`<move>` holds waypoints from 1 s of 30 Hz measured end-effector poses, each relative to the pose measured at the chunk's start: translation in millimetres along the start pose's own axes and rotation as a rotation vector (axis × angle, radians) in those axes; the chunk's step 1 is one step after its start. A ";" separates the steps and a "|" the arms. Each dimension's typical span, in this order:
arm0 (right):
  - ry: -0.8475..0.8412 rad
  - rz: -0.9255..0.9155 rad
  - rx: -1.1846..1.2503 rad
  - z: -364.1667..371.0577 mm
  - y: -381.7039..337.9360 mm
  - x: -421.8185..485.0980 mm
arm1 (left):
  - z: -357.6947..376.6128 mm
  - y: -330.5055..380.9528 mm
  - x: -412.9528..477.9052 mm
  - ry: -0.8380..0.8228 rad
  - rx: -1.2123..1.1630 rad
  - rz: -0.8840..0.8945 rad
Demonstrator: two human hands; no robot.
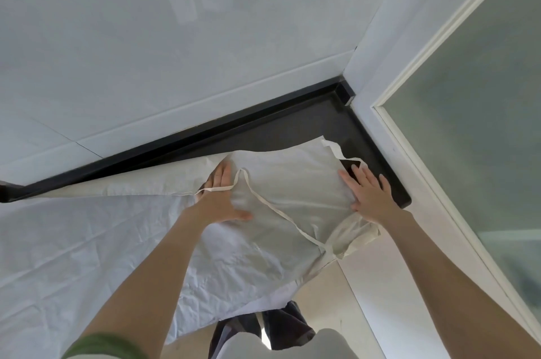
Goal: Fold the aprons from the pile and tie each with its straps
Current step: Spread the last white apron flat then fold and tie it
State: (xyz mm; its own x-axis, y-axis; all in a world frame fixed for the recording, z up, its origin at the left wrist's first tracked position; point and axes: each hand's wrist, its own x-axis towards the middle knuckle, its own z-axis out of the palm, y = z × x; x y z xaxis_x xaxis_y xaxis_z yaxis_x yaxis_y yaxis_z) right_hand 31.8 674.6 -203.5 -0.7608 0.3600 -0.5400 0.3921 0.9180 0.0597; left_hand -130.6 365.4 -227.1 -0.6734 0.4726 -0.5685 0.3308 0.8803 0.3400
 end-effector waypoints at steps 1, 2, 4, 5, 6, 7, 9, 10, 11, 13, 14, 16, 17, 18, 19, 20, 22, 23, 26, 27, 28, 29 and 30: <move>0.052 0.049 -0.011 -1.5 -0.4 -0.7 | 0.3 -3.4 2.0 0.011 -0.012 0.024; 0.100 0.105 -0.028 -3.8 -3.5 -1.4 | 0.2 -7.2 2.2 0.016 -0.083 0.071; 0.191 0.173 -0.034 -8.6 -13.1 -2.0 | -1.2 -11.7 -0.9 0.023 -0.512 0.151; 0.244 0.156 0.017 -9.1 -18.7 -1.1 | -1.9 -12.2 -4.3 0.035 -0.742 0.162; 0.274 0.105 0.116 -9.1 -24.2 0.0 | -4.0 -10.7 -8.3 0.034 -0.919 0.147; 0.259 0.034 0.264 -10.4 -29.7 -1.4 | -6.3 -8.8 -10.5 0.023 -1.030 0.118; 0.049 -0.087 0.536 -12.3 -39.0 -8.4 | -8.3 -9.1 -9.2 0.005 -1.196 0.083; -0.064 -0.124 0.578 -10.9 -41.0 -12.9 | -10.4 -9.8 -9.9 -0.002 -1.285 0.054; -0.145 -0.135 0.551 -8.4 -40.7 -17.6 | -12.1 -11.0 -10.1 -0.005 -1.354 0.018; -0.226 -0.087 0.472 -3.3 -34.7 -25.8 | -13.8 -13.5 -10.4 0.009 -1.368 -0.015; -0.252 -0.047 0.441 -2.0 -30.3 -29.8 | -12.2 -14.5 -11.7 0.015 -1.327 -0.008; -0.276 0.012 0.400 -0.6 -18.7 -39.6 | -10.3 -11.0 -14.0 0.033 -1.211 0.015; -0.269 0.026 0.386 -0.5 -14.1 -42.7 | -8.4 -8.9 -13.4 0.063 -1.137 0.011; -0.245 0.036 0.388 1.4 -9.6 -45.5 | -5.5 -5.1 -11.3 0.109 -1.033 -0.001; -0.206 0.038 0.408 3.6 -5.8 -47.6 | -2.4 -0.7 -7.3 0.191 -0.867 -0.022; -0.166 0.042 0.441 8.2 -2.9 -49.3 | 1.2 5.3 -3.5 0.273 -0.649 -0.044; -0.096 0.029 0.528 17.6 -0.7 -49.4 | 12.1 20.5 -0.7 0.370 -0.282 -0.104; -0.058 0.022 0.576 22.4 0.0 -49.5 | 17.7 33.6 -3.4 0.375 -0.191 -0.131; 0.139 0.086 0.673 37.4 3.4 -49.4 | 32.7 71.6 -16.5 0.302 -0.151 -0.156; 0.224 0.153 0.707 42.2 6.4 -49.0 | 38.0 81.1 -18.6 0.231 -0.148 -0.129; 0.292 0.244 0.748 45.4 9.2 -49.8 | 42.0 87.6 -20.5 0.143 -0.117 -0.110; 0.329 0.336 0.803 47.6 11.7 -51.0 | 45.9 89.2 -19.9 0.055 -0.084 -0.100; 0.326 0.407 0.873 49.4 13.3 -53.3 | 49.6 88.4 -18.3 -0.003 -0.049 -0.093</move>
State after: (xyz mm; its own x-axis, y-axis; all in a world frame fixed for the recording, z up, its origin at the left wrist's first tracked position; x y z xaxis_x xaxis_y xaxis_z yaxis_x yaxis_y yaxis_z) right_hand 103.1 659.4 -215.4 -0.5380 0.7658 -0.3523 0.7941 0.3204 -0.5164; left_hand -56.2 436.6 -223.8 -0.6973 0.3895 -0.6017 0.2347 0.9172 0.3219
